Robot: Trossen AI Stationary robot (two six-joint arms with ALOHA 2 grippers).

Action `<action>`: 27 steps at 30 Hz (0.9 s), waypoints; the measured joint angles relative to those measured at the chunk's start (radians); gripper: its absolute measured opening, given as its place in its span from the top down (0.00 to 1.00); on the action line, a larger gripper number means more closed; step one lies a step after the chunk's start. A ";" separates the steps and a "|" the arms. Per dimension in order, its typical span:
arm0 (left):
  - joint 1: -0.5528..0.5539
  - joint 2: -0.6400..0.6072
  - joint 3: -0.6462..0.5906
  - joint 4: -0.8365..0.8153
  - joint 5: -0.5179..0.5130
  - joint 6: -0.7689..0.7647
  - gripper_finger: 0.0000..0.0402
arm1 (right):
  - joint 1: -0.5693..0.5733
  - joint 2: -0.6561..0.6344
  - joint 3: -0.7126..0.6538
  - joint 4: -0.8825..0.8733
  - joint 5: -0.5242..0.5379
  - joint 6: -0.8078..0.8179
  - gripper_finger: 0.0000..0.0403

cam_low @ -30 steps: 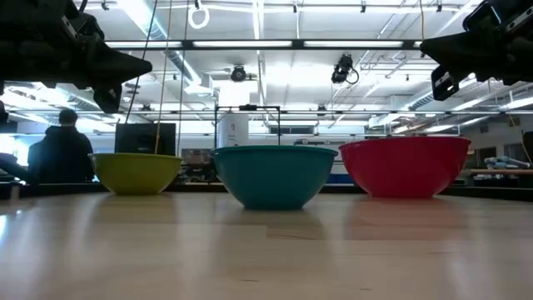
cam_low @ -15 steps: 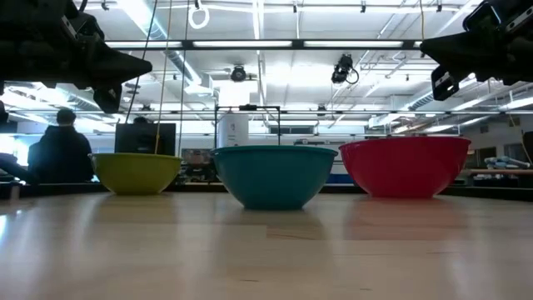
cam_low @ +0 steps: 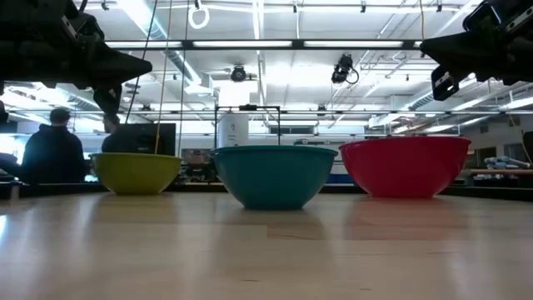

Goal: Nest bowls inside each other

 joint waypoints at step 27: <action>0.013 0.001 0.000 0.154 -0.116 -0.123 1.00 | -0.007 0.000 0.000 0.005 0.106 -0.020 0.97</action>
